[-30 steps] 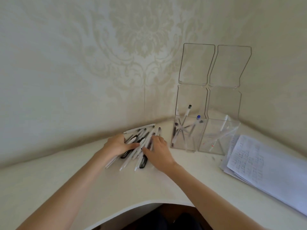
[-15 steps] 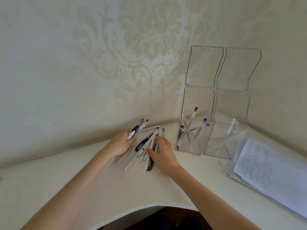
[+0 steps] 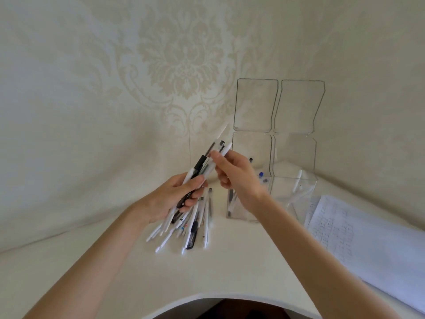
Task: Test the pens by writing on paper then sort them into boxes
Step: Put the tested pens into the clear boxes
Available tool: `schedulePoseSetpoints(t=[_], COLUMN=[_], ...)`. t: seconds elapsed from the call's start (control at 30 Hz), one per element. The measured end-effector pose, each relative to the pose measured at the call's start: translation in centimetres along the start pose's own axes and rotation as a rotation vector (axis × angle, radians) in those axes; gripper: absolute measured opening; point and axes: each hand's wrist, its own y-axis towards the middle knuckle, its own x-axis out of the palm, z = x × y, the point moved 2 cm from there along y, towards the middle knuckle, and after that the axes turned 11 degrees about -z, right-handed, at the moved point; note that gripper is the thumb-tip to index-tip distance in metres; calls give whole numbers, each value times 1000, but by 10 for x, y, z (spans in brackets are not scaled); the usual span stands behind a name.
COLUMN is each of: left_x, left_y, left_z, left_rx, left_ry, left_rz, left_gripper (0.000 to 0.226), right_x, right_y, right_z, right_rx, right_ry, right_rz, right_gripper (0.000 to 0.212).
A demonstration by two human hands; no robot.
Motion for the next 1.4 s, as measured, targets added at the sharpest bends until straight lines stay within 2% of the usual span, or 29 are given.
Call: schedulePoseSetpoints(t=[0.2,0.33,0.47,0.6,0.67,0.77,0.9,1.03,1.13,1.3,1.4], left_x=[43,69,83,74,62,50,56,63,67,72,69], left_y=[39,68,89,98,96,91,90,91,88,82,76], left_z=[21,29,36,38,38,35,30,28,28,27,28], left_rx=[82,185,213,217,234,235,222,189,188,191,191], left_ry=[101,-41,-110,-169,-187,-195,-158,-154,-168,-178,-213], left_rz=[12,41,69,229,305,314,246,161,89,0,-26], left_gripper=[31,31,31,23,22,19,27,33,33,35,33], right_x=[-42,-73,-102,-133,-151,-171,-172,-160,-143,-91,-76], right_y=[-20,-30,-36,-44,-46,-42,-42,-47,-44,-27,-19], right_z=[-22,-36,-41,-55,-60,-58,-47,-44,-47,-43,-42], right_rx=[-100,-156,-176,-229,-241,-153,22,-4,-50,17,-10], right_ry=[-4,4,12,27,-71,-411,-649,-686,-621,-299,-174], right_rz=[93,160,207,442,560,640,547,549,459,97,78], right_gripper=[17,23,21,24,22,16,24,22,20,26,23])
